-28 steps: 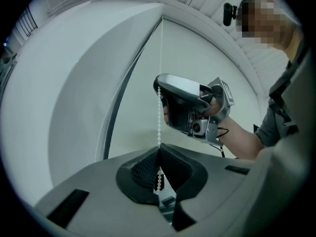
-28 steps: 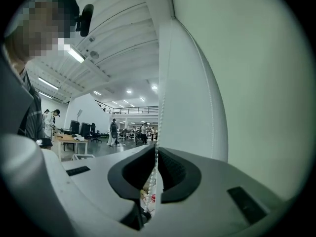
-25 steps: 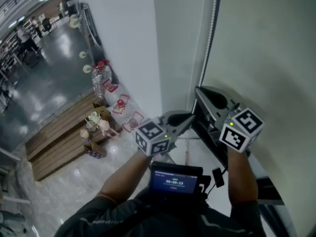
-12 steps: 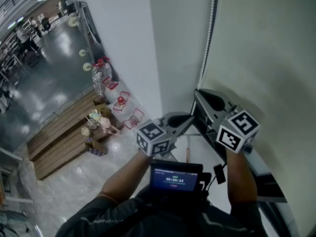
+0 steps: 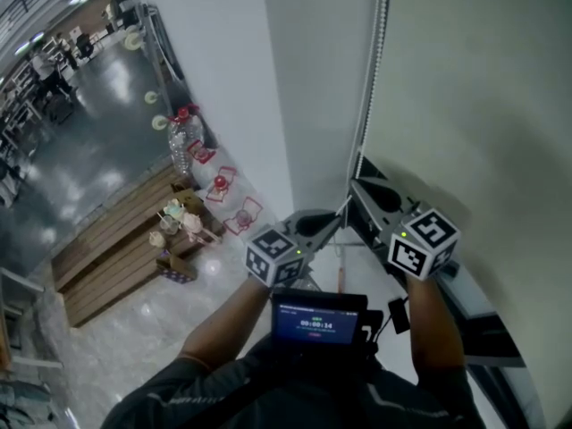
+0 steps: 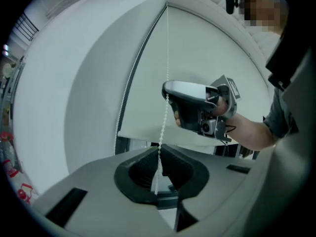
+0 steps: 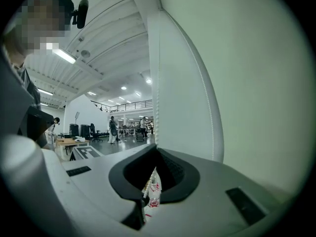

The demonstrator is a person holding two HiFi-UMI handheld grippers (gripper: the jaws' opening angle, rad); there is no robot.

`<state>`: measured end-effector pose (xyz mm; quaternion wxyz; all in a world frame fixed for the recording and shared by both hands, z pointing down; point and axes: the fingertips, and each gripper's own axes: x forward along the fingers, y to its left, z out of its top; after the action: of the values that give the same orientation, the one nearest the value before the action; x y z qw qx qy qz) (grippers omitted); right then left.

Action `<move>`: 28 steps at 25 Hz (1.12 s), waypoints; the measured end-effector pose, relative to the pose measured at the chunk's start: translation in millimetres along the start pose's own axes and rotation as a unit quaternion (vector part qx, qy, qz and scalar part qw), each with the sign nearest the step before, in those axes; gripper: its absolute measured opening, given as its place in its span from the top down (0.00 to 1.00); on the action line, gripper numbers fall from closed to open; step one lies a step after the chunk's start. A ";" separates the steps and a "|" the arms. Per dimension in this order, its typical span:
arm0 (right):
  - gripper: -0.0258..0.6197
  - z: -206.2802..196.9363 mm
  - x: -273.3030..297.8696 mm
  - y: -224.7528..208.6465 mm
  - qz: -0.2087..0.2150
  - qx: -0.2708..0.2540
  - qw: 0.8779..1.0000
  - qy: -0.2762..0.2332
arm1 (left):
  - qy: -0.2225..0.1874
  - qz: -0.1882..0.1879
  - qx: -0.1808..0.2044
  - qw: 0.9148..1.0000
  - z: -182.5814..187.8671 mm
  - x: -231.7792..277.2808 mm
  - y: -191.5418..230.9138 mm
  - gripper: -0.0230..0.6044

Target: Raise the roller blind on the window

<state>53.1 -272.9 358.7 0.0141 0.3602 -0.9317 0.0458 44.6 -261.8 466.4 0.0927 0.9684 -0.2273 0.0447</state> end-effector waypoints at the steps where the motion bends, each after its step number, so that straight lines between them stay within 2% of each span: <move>1: 0.96 -0.1 0.0 -1.4 -0.002 0.000 1.000 0.001 | -0.004 0.007 -0.004 1.000 4.7 -6.7 5.8 0.89; 2: 0.96 -0.1 -0.2 -2.2 -0.002 0.002 1.000 0.000 | -0.016 0.011 -0.012 1.000 13.7 -14.9 11.1 0.82; 5: 0.96 0.8 -2.1 -0.8 0.004 0.006 1.000 -0.004 | -0.071 0.009 -0.021 0.997 60.3 -40.0 18.0 0.81; 8: 0.96 1.2 -4.5 2.7 0.008 0.006 1.000 -0.004 | -0.109 0.005 0.016 0.994 117.5 -50.7 7.1 0.81; 11: 0.96 -1.0 -4.3 7.4 0.011 0.004 1.000 -0.004 | -0.134 -0.016 0.059 0.989 167.2 -51.1 -15.0 0.81; 14: 0.96 -1.6 -0.4 10.1 0.019 0.007 1.000 -0.007 | -0.140 -0.028 0.078 0.987 199.6 -39.9 -24.1 0.81; 18: 0.96 -2.3 -0.7 9.9 0.021 0.008 1.000 -0.008 | -0.113 -0.038 0.084 0.989 207.7 -9.6 -25.1 0.81; 22: 0.96 -1.9 -4.1 13.3 0.019 0.013 1.000 -0.012 | -0.104 -0.041 0.083 0.990 207.2 0.3 -25.7 0.81; 26: 0.96 -2.8 -5.5 13.2 0.018 0.011 1.000 -0.013 | -0.098 -0.054 0.093 0.989 204.5 3.0 -33.0 0.95; 28: 0.96 -2.8 -7.2 12.4 0.016 0.014 1.000 -0.015 | -0.103 -0.057 0.089 0.989 203.7 5.1 -35.4 0.95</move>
<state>50.1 -258.7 360.2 -0.0053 0.3464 -0.9366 0.0534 74.0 -273.6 262.0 -0.0155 0.9836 -0.1750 -0.0400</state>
